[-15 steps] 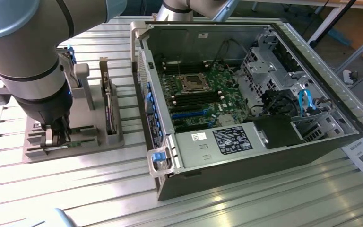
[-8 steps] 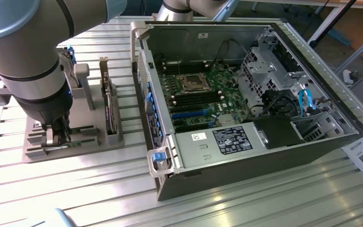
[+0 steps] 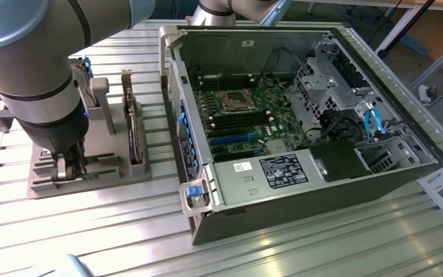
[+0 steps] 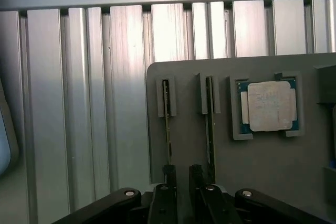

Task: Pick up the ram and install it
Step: 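Pick up the ram and move it above insertion slot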

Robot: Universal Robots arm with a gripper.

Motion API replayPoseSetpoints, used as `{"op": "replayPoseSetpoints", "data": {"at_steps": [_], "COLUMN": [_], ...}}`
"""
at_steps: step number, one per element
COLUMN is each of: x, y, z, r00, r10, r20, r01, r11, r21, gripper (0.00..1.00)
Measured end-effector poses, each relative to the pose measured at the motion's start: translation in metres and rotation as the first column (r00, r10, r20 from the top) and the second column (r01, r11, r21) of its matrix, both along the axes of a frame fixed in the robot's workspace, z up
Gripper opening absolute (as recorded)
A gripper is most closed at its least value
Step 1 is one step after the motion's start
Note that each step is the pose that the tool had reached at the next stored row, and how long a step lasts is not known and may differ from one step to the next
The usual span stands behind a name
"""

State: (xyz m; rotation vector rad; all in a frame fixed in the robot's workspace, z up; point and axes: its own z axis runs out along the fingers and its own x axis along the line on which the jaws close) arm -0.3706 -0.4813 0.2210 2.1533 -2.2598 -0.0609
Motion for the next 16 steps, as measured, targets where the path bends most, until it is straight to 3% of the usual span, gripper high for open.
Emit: {"op": "replayPoseSetpoints", "data": {"at_steps": [16], "x": [0.0], "y": [-0.0016], "z": [-0.0072], "r00": [1.0], "r10": [0.0], "r20": [-0.0004], "r01": [0.0], "r11": [1.0], "r21": [-0.0011], "gripper": [0.25]}}
